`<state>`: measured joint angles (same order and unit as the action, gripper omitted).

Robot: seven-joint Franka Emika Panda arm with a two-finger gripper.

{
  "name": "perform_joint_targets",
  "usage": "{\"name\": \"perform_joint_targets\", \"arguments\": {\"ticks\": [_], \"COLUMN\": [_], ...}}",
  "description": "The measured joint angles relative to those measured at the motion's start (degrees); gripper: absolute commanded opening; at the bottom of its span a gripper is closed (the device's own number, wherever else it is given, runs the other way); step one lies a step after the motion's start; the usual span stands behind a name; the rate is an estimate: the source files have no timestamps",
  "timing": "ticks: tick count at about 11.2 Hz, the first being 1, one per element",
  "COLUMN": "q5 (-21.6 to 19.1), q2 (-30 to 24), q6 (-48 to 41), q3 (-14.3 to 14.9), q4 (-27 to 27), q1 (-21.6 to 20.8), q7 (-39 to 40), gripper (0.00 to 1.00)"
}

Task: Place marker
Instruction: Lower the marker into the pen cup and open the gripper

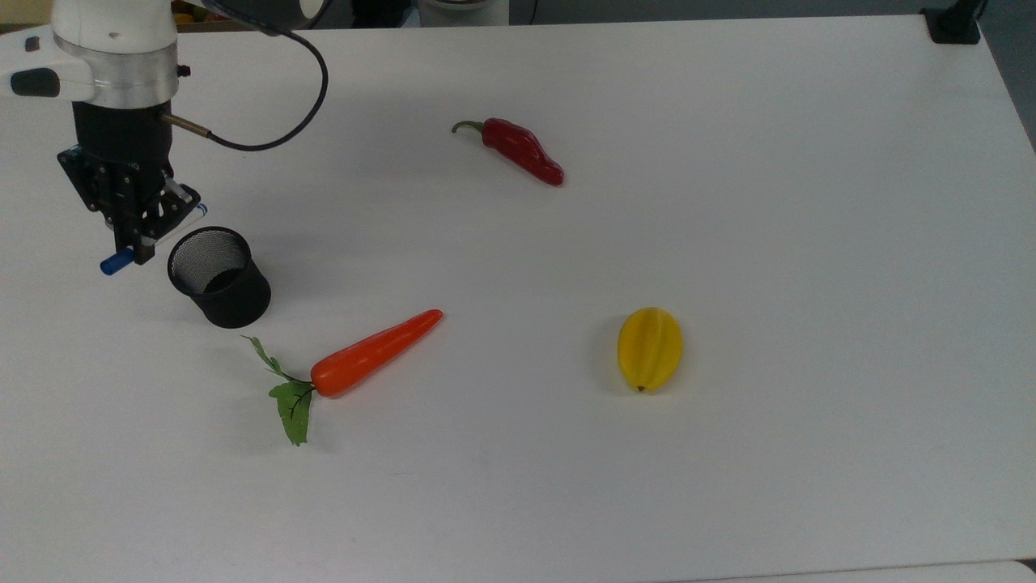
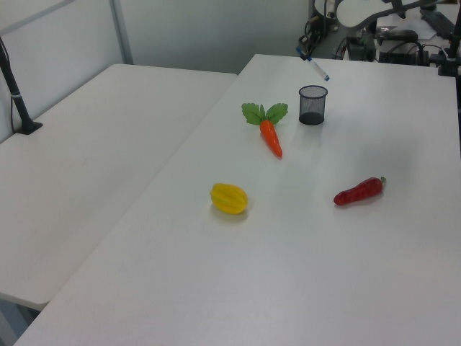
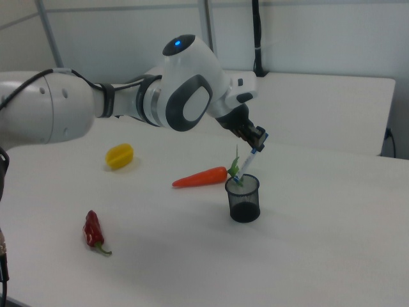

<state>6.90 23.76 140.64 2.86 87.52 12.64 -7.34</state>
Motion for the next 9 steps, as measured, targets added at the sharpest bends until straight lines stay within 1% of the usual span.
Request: {"name": "perform_joint_targets", "arguments": {"ticks": [3,7,8,9], "q5": [0.00,0.00,0.00,0.00], "q2": [2.67,4.28,4.31,4.31], "q6": [6.86,8.40,8.40,8.40], "q3": [0.00,-0.13,-0.19,-0.30], "q4": [0.83,2.07,2.24,2.37], "q1": [0.01,-0.24,-0.29,-0.35], "q7": [0.00,0.00,0.00,0.00], "gripper": [0.12,0.13,0.14,0.23]}}
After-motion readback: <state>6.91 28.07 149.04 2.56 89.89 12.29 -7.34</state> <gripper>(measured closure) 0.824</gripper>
